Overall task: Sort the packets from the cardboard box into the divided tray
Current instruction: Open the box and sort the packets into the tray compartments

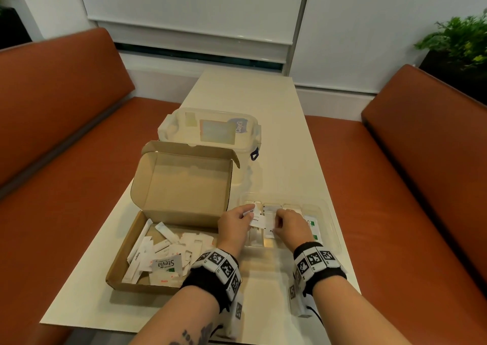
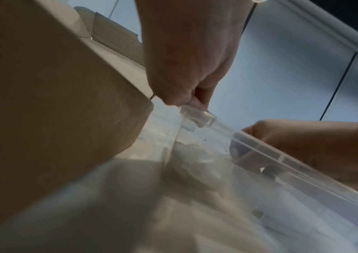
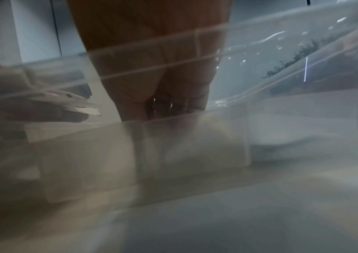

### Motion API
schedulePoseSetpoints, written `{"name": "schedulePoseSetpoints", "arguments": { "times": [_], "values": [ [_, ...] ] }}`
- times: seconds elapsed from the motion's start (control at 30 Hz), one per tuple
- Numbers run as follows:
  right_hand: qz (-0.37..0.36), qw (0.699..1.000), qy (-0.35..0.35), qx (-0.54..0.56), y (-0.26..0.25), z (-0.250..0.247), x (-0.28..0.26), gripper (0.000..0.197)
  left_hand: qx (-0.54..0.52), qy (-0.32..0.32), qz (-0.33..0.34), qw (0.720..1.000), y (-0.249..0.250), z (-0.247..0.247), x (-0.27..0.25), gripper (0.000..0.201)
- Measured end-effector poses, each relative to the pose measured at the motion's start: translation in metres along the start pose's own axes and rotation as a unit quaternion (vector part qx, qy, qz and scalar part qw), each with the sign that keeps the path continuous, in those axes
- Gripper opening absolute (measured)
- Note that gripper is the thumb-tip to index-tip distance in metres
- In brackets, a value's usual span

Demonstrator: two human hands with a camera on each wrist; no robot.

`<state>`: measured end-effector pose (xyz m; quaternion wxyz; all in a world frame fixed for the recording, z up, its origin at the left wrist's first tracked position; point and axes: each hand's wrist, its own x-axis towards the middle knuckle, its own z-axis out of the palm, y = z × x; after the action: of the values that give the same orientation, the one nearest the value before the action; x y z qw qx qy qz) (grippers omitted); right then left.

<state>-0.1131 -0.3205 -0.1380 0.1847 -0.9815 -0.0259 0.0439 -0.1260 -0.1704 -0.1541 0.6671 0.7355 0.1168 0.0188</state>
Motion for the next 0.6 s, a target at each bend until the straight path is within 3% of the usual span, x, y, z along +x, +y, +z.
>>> {"name": "schedulePoseSetpoints", "arguments": {
  "times": [0.1,0.17,0.3,0.5,0.6],
  "values": [
    [0.005,0.999,0.017,0.037,0.000,-0.001,-0.001,0.014,-0.008,0.000,-0.007,1.000,0.000,0.001,0.001,0.025],
    [0.009,0.990,0.057,0.131,-0.003,-0.004,-0.003,0.015,-0.018,0.000,-0.013,1.000,0.001,0.002,0.001,0.025],
    [0.049,0.939,0.050,0.335,-0.019,-0.009,-0.010,0.026,-0.053,0.009,-0.012,0.998,0.004,0.003,0.003,0.026],
    [0.075,0.894,0.029,0.441,-0.023,-0.016,-0.011,0.020,-0.079,-0.005,-0.009,0.997,0.011,0.006,0.001,0.024],
    [0.046,0.905,0.042,0.422,-0.017,-0.027,-0.009,0.005,-0.087,0.010,-0.004,0.996,0.013,0.004,0.001,0.026]
  ]
}}
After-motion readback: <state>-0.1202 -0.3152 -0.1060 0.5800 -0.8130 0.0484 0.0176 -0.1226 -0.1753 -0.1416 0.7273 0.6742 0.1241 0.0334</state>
